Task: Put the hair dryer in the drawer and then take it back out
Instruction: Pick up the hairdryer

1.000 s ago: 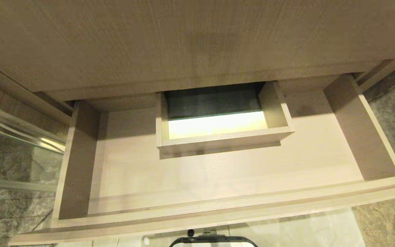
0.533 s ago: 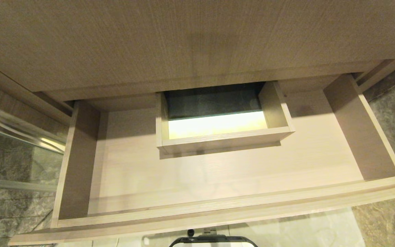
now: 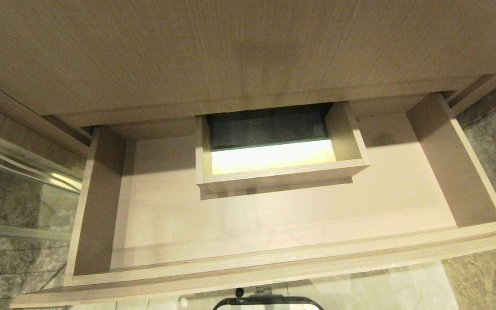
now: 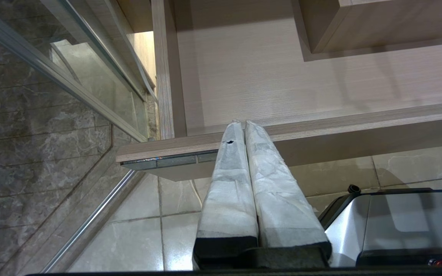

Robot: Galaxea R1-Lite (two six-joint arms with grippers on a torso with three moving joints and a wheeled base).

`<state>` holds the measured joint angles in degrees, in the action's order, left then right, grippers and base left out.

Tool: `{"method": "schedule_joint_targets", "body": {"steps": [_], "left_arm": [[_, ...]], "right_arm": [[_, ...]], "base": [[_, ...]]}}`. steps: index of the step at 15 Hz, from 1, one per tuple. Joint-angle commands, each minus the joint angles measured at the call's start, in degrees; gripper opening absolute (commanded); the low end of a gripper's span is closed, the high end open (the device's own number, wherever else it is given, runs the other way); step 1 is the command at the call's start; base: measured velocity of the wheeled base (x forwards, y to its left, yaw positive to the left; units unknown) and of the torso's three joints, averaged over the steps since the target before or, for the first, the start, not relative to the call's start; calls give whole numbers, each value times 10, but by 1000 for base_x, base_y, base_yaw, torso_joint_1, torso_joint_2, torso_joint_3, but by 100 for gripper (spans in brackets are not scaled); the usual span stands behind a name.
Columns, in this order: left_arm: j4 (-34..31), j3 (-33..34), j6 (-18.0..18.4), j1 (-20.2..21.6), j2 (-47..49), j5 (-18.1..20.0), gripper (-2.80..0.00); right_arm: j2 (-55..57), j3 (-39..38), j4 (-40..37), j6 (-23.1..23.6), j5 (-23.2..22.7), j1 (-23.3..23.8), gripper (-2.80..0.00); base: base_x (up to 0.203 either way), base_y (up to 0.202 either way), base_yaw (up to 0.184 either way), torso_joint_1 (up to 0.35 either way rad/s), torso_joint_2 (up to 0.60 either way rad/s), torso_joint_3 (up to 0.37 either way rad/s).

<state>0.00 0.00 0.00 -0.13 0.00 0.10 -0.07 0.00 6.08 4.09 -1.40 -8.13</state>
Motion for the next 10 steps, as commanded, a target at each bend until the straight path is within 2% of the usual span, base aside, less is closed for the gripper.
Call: {"method": "schedule_joint_targets", "body": {"steps": [1,10], "left_arm": [[0,1,0,0,0,0,-280],[0,1,0,0,0,0,-280]], "right_arm": [[-22,-23,1,0,0,0,-280],[-22,-23,1,0,0,-1,-280]], "base": [[0,0,0,0,0,0],[0,0,0,0,0,0]]}}
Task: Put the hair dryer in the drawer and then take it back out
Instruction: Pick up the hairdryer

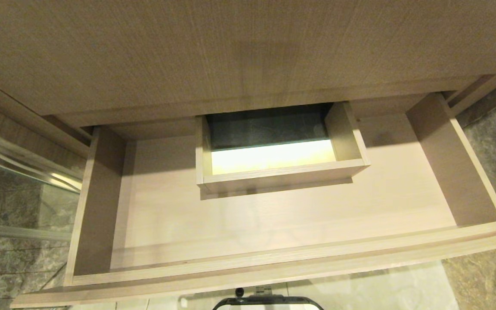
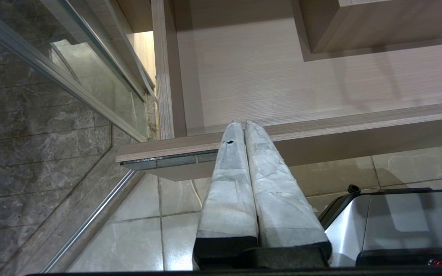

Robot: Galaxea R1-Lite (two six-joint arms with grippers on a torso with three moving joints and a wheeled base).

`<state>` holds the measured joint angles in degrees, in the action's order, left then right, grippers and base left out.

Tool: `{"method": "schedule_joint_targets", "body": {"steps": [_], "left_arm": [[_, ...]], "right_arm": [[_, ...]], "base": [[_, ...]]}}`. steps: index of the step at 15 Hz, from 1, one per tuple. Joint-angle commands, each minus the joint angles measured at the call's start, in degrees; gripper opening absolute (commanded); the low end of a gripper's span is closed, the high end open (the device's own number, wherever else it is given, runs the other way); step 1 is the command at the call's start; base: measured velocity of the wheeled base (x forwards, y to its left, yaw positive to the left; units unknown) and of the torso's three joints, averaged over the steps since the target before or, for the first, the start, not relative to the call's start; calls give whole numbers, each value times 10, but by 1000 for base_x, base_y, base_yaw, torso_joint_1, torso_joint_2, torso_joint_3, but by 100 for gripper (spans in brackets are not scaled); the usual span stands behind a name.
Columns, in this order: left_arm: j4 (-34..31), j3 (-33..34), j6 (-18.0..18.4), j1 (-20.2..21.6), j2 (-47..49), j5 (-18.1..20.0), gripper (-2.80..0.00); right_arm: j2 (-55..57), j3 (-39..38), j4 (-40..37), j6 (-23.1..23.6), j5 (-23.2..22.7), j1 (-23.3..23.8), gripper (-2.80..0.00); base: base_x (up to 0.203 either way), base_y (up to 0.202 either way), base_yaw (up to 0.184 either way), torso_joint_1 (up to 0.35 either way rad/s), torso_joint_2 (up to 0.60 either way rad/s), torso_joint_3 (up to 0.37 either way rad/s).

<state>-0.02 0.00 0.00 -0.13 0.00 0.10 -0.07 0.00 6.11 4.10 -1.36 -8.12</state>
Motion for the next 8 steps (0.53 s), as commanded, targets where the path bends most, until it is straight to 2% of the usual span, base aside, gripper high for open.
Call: {"method": "schedule_joint_targets", "body": {"steps": [1,8], "left_arm": [[0,1,0,0,0,0,-280],[0,0,0,0,0,0,-280]], "right_arm": [[-22,-23,0,0,0,-1,-280],[-22,-23,0,0,-1,-1,-280]], "base": [[0,0,0,0,0,0],[0,0,0,0,0,0]]}}
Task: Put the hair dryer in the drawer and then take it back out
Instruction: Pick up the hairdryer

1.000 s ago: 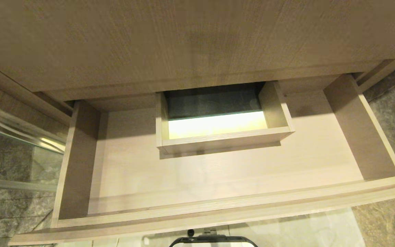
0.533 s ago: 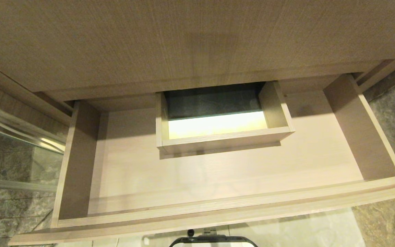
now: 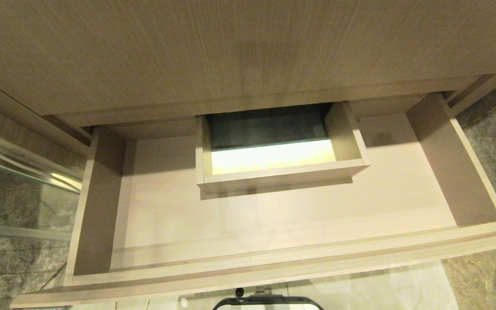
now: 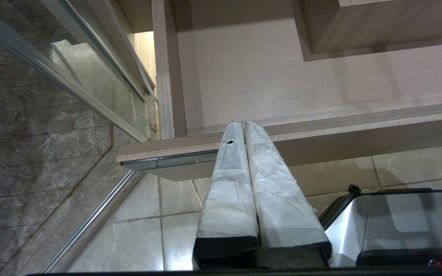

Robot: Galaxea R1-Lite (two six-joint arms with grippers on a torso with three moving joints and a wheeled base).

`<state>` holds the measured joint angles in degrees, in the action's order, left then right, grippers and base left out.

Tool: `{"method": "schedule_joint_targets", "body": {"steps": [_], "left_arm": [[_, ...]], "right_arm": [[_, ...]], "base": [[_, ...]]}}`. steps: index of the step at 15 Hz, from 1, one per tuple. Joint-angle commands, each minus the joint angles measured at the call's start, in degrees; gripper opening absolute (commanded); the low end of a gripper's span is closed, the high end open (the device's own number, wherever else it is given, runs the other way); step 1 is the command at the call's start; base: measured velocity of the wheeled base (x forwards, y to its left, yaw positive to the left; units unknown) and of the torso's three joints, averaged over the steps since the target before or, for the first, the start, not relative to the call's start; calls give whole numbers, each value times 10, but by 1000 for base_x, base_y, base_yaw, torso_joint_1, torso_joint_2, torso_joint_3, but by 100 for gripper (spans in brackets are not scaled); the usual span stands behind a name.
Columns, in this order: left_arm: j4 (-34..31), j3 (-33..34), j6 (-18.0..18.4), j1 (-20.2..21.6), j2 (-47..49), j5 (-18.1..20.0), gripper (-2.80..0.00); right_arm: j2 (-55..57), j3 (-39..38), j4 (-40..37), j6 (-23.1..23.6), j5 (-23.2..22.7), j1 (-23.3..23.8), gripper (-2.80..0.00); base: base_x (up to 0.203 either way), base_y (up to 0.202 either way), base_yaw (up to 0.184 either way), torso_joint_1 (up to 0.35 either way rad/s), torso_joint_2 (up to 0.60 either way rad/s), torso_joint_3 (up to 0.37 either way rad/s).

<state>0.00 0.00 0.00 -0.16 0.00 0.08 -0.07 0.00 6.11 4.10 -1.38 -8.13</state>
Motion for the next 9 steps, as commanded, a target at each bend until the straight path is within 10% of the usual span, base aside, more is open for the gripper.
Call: {"method": "schedule_joint_targets", "body": {"steps": [1,9], "left_arm": [[0,0,0,0,0,0,-280],[0,1,0,0,0,0,-280]], "right_arm": [[-22,-23,1,-1,0,0,-280],[-22,-23,0,0,1,-1,-280]], "base": [[0,0,0,0,0,0],[0,0,0,204,-361,-157]]}}
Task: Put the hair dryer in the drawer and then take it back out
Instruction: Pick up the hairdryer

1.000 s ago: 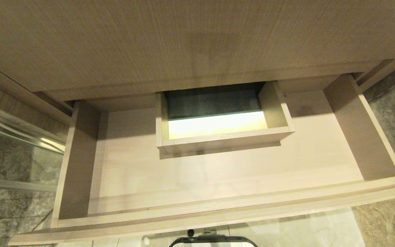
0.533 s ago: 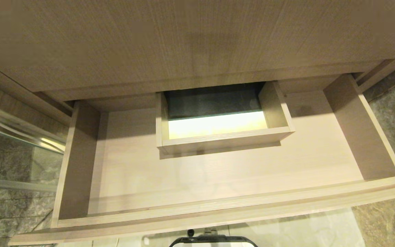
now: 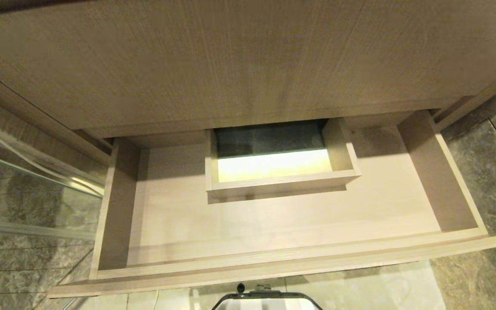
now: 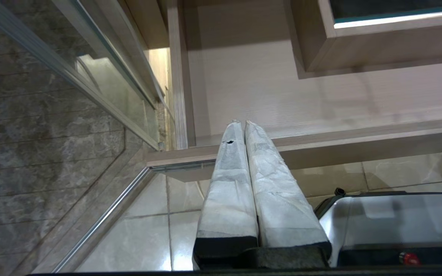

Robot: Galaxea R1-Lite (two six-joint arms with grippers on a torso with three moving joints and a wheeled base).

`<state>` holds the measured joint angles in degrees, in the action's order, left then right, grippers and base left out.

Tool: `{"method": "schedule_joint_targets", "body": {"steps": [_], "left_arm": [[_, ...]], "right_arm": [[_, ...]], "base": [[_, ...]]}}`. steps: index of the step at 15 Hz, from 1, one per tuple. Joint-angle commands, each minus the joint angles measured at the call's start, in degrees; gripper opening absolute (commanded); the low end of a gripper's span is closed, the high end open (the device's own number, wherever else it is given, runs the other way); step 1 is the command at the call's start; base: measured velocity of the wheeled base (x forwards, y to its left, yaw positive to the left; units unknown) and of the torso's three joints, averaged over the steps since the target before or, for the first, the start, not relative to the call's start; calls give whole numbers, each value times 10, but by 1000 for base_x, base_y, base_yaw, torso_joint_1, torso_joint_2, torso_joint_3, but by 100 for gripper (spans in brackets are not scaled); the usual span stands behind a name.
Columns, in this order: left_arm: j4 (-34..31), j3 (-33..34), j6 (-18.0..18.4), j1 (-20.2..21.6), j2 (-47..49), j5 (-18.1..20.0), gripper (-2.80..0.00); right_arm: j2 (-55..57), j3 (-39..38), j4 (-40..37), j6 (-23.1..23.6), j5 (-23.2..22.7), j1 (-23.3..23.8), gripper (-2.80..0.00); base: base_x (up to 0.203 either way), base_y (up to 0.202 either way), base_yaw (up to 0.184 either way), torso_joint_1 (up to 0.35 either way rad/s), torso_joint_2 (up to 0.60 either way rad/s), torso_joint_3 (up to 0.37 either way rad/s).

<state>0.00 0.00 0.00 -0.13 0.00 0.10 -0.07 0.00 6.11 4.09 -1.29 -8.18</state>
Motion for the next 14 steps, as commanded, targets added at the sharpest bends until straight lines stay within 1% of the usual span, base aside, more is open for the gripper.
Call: {"method": "schedule_joint_targets", "body": {"steps": [1,4,8,10,14], "left_arm": [[0,0,0,0,0,0,-280],[0,1,0,0,0,0,-280],[-1,1,0,0,0,0,-280],[0,0,0,0,0,0,-280],[0,1,0,0,0,0,-280]], "right_arm": [[-22,-23,0,0,0,0,-280],[-22,-23,0,0,0,0,-280],[-22,-23,0,0,0,0,-280],[-22,-23,0,0,0,0,-280],[-22,-23,0,0,0,0,-280]], "base": [[0,0,0,159,-470,-214],[0,0,0,74,-486,-219],[0,0,0,388,-491,-238],[-4,-2,103,318,-509,-236],[-1,-8,173,290,-526,-251]]}}
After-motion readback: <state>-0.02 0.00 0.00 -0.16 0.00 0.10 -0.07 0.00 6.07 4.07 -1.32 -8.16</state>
